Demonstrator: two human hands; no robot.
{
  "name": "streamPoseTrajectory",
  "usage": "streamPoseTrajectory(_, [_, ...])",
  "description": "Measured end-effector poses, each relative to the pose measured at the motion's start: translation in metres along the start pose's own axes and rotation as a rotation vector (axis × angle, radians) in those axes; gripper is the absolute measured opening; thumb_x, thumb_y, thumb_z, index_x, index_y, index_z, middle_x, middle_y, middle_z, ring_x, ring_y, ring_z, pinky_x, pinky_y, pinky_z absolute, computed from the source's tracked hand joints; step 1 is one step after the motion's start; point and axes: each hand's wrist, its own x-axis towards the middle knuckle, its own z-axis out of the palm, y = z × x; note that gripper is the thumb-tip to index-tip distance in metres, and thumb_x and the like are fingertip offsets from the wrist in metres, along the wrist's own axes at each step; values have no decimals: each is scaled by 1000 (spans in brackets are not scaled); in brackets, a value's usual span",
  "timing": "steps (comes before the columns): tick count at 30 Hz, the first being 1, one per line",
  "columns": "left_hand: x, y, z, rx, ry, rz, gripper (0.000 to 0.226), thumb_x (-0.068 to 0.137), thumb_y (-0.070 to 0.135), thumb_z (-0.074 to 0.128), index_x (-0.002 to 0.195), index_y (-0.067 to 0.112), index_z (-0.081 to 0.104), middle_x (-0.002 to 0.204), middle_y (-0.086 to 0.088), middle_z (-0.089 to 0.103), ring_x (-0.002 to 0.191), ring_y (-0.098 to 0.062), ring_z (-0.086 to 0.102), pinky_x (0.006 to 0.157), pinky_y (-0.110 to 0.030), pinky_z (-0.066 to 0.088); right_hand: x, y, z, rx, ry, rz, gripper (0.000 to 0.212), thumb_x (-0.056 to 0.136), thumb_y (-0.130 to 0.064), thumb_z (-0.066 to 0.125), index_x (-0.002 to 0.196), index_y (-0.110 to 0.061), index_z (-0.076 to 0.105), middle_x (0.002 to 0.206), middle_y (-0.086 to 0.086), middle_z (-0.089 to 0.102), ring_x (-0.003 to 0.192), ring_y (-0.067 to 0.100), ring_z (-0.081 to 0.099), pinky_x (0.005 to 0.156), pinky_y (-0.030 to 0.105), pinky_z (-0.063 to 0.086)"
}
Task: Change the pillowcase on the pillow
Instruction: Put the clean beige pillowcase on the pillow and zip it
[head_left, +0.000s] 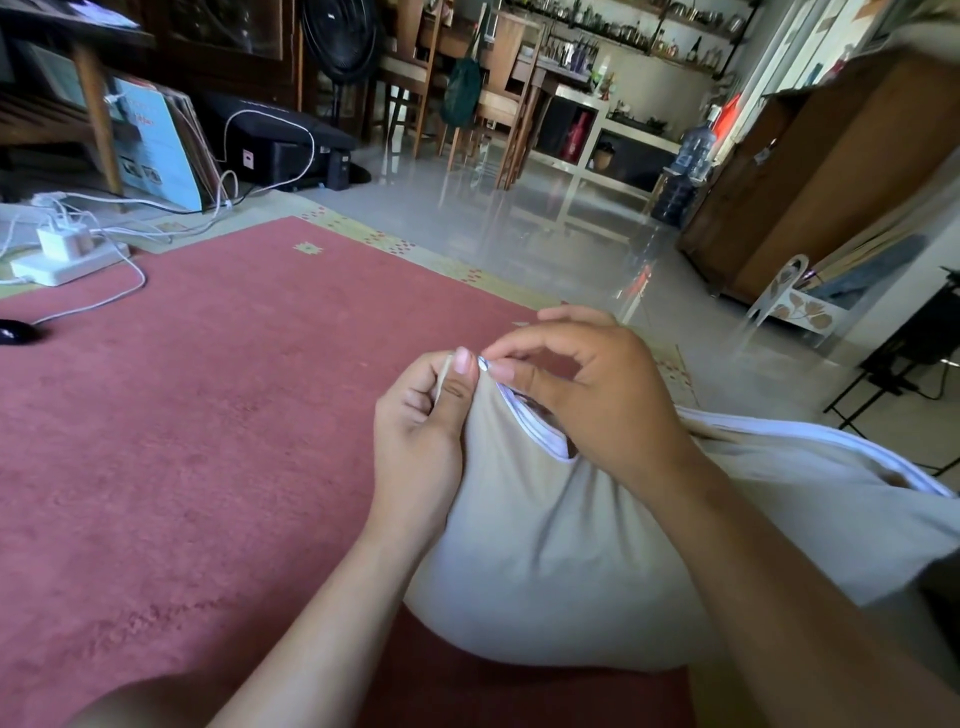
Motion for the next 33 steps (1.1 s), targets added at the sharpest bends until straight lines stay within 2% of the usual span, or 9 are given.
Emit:
streamPoseTrajectory(3, [-1,3,2,-77,-10,-41,37,101,34,56,91,0,67,86,-30,70,78,-38,66,78,-49,52,7,2,-1,-32,4,-42,15,81,-30,77,83,-43,71,83,-21,72,124,2,39,105,13,25])
streamPoseTrajectory(5, [-1,4,2,-70,-14,-43,39,103,32,55,83,1,66,78,-21,65,72,-27,56,71,-40,45,10,5,-3,-130,17,-186,5,82,-35,76,84,-31,74,80,-20,71,120,-4,40,110,26,25])
streamPoseTrajectory(7, [-2,6,2,-70,-22,-45,42,104,32,52,76,3,63,74,-14,57,71,-22,48,67,-37,39,12,8,-2,-214,13,-306,15,81,-43,74,85,-28,75,83,-19,70,120,6,42,106,34,31])
streamPoseTrajectory(13, [-1,7,3,-34,-9,-40,39,104,34,51,83,6,69,76,-8,62,74,-17,53,71,-37,42,19,8,0,-211,17,-235,10,88,-34,69,82,-26,72,73,-18,68,121,8,35,102,19,28])
streamPoseTrajectory(17, [-1,5,3,38,-21,23,41,104,37,50,87,6,69,84,-24,64,77,-21,55,73,-44,45,18,7,4,-263,17,-276,17,96,-34,57,90,-25,71,81,-23,64,122,14,35,100,36,37])
streamPoseTrajectory(22, [-2,6,4,93,8,53,33,104,33,51,87,13,72,78,-4,68,76,-12,58,71,-34,46,21,5,3,-351,43,-415,19,97,-15,56,80,-20,62,76,-19,59,94,2,43,104,45,33])
streamPoseTrajectory(26, [-1,12,5,143,55,85,31,103,28,53,89,12,76,82,-4,75,77,-18,68,70,-30,51,22,9,3,-418,36,-436,29,89,-3,50,79,-30,56,81,-22,58,91,27,57,102,52,33])
streamPoseTrajectory(28, [0,15,6,174,84,85,31,103,26,55,88,9,76,82,-3,76,76,-18,70,68,-25,51,20,10,-1,-451,28,-422,36,79,7,53,78,-29,57,79,-22,58,90,24,54,102,52,33])
streamPoseTrajectory(33, [6,15,9,230,173,83,37,103,29,56,72,14,70,61,4,60,60,-6,49,58,-29,41,11,13,-19,-489,-46,-393,34,77,0,42,76,-29,61,72,-28,47,84,17,47,102,54,32])
